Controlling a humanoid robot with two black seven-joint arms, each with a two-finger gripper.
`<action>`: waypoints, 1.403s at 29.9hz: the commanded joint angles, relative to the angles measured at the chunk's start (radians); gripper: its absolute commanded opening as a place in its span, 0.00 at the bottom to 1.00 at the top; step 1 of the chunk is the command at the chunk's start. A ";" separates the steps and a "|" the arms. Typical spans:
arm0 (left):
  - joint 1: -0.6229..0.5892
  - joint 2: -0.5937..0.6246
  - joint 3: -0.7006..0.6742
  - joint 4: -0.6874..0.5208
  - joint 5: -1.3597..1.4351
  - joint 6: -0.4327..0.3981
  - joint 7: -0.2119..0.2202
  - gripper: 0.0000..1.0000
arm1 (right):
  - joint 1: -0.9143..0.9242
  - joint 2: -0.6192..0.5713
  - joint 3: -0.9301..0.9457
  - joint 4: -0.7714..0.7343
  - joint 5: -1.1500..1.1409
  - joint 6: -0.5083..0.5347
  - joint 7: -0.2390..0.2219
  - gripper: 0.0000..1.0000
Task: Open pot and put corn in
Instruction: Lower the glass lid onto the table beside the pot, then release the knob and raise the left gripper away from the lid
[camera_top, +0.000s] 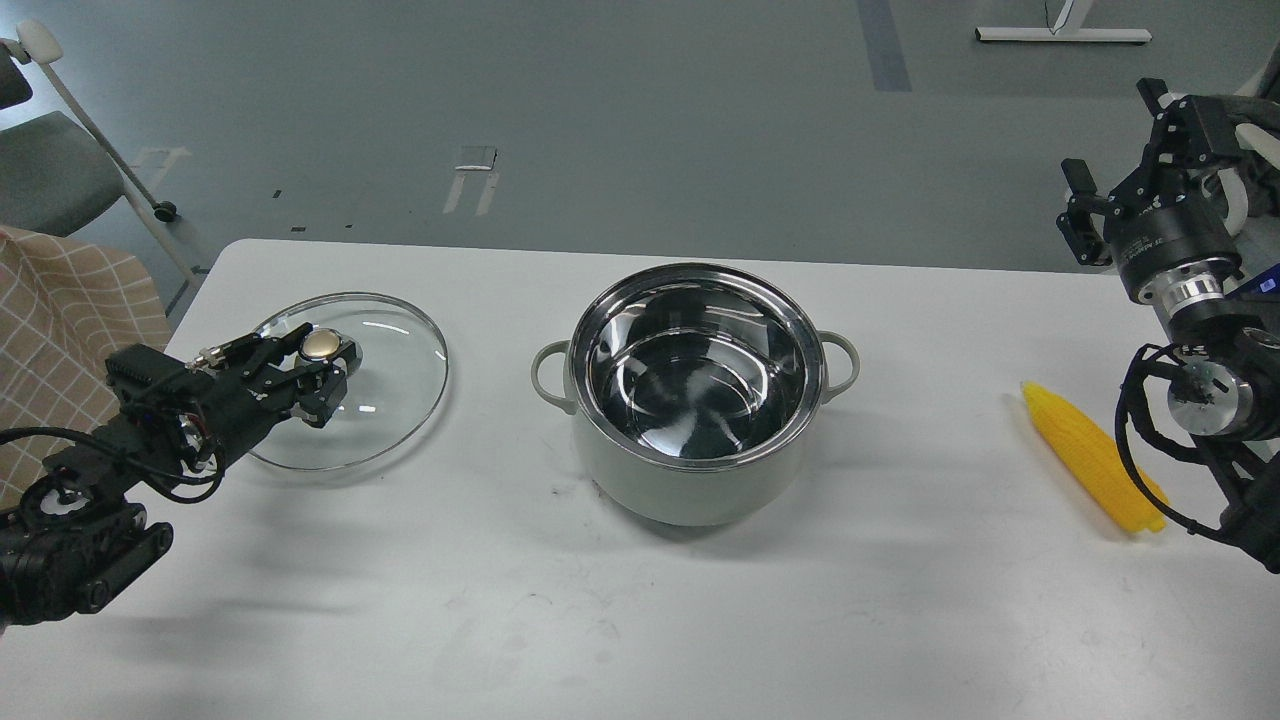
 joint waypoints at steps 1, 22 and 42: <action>0.001 0.001 0.001 0.000 -0.003 -0.003 0.000 0.86 | 0.000 0.000 0.000 0.000 0.000 0.000 0.000 1.00; -0.404 0.012 -0.011 -0.120 -0.663 -0.396 0.000 0.92 | 0.008 -0.093 -0.014 0.064 -0.101 0.005 0.000 1.00; -0.455 -0.052 -0.019 -0.335 -1.239 -0.685 0.000 0.94 | -0.020 -0.523 -0.278 0.331 -1.205 -0.136 0.000 1.00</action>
